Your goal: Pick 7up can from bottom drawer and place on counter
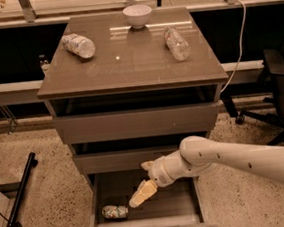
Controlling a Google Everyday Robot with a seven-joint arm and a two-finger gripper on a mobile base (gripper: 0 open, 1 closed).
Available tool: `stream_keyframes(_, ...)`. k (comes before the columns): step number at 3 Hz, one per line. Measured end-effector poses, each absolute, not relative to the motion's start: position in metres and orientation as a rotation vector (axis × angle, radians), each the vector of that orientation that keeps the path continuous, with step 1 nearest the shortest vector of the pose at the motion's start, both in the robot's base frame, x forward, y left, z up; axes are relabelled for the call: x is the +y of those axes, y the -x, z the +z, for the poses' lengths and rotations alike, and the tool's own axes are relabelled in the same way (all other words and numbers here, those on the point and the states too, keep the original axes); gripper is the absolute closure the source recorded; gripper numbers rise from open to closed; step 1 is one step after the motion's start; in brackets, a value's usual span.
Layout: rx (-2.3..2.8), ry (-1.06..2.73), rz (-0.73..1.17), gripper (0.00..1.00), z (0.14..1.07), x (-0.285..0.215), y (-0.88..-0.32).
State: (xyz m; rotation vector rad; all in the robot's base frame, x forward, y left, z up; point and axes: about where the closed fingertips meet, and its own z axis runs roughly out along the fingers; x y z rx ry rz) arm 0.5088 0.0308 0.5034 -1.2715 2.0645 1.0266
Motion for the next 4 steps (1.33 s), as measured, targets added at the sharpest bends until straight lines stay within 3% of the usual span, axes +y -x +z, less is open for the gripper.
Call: stream_keyframes(4,2.056,1.085,1.122,0.0,0.402,0.047,-0.533)
